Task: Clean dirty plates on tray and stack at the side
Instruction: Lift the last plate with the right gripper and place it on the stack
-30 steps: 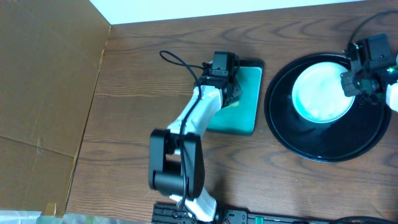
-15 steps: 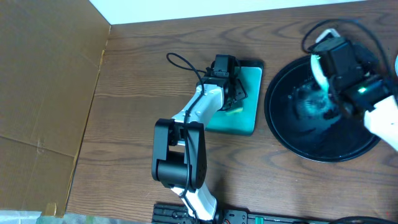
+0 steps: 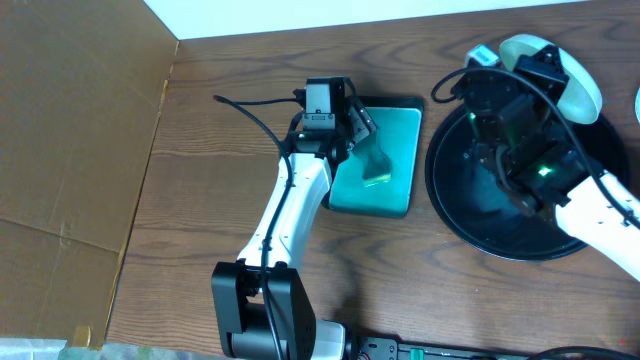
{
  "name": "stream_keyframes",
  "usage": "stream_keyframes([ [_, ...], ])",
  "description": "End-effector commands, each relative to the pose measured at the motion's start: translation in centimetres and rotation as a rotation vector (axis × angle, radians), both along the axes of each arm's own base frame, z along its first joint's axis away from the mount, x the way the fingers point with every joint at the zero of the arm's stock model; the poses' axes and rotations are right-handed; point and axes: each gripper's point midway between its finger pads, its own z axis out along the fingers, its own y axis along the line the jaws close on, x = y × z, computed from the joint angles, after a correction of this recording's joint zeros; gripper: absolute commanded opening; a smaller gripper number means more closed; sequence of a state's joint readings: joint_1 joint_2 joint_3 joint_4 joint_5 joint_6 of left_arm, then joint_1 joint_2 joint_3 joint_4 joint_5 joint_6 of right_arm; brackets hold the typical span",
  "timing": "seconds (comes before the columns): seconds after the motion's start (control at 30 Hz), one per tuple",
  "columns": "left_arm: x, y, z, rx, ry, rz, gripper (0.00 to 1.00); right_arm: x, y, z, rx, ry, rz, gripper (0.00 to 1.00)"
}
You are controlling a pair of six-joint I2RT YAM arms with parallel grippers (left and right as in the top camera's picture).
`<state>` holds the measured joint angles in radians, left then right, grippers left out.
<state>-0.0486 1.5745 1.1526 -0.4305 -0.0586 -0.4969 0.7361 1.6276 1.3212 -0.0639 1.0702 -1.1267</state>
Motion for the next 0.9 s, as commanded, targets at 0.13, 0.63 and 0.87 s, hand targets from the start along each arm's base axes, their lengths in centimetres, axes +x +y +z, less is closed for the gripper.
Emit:
stream_keyframes([
  [0.13, -0.6, 1.0, -0.4, 0.030, 0.032, 0.023, 0.82, -1.1, 0.6, 1.9, -0.095, 0.001, 0.008, 0.01],
  [0.63, -0.6, 1.0, -0.4, 0.031, 0.032, 0.024, 0.82, -1.8, -1.3, -3.4, -0.041, 0.155, -0.030, 0.01],
  [0.87, -0.6, 1.0, -0.4, 0.030, 0.032, 0.023, 0.82, -1.2, 0.3, -5.5, 0.157, 0.213, 0.066, 0.01],
])
